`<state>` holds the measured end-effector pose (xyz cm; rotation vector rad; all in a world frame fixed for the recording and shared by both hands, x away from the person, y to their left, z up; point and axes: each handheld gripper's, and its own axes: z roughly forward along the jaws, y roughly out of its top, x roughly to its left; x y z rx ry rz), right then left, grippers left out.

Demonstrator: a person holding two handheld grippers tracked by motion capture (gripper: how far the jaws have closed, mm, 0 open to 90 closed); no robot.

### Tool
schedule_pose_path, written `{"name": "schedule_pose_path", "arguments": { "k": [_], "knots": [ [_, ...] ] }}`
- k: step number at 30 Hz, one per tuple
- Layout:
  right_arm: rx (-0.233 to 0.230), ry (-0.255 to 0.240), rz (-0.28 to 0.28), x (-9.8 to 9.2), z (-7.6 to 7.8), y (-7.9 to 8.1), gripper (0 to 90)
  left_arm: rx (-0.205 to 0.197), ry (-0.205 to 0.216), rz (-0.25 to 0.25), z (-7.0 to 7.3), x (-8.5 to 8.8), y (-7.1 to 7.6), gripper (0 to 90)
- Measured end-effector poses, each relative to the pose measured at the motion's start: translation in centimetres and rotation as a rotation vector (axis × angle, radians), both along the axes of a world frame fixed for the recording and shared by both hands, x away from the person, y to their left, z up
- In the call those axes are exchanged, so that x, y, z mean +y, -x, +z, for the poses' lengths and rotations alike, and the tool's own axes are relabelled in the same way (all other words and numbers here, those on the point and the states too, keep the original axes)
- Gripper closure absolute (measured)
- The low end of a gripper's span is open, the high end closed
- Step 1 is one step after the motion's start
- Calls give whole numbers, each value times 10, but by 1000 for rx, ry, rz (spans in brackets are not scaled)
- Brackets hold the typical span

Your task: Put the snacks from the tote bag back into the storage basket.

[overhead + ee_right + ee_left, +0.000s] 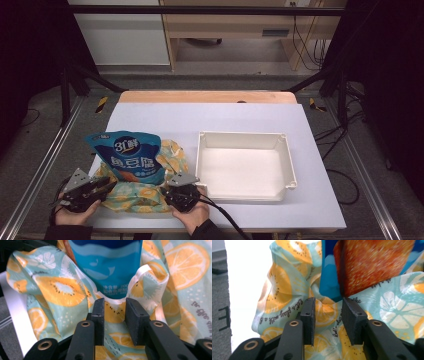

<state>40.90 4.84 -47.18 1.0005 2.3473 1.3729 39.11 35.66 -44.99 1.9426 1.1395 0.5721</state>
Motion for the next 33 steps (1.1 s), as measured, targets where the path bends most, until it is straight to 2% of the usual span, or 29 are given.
{"name": "schedule_pose_path", "arguments": {
  "k": [3, 7, 12, 20, 27, 33],
  "knots": [
    [-14, -28, 4, -3, 8, 1, 667, -37, 25, 0, 7, 0, 5, 613],
    [-44, -57, 10, -8, 16, 2, 641, -56, 44, 4, 11, 1, 7, 581],
    [-71, -90, 11, -16, 27, 4, 593, -108, 91, 14, 21, 2, 12, 530],
    [-115, -134, 2, -27, 48, 4, 508, -168, 127, 20, 36, 3, 18, 467],
    [-146, -141, -9, -35, 63, 3, 456, -202, 160, 30, 50, 4, 20, 443],
    [-193, -157, -20, -45, 84, 1, 427, -254, 164, 29, 73, 3, 19, 429]
  ]
}}
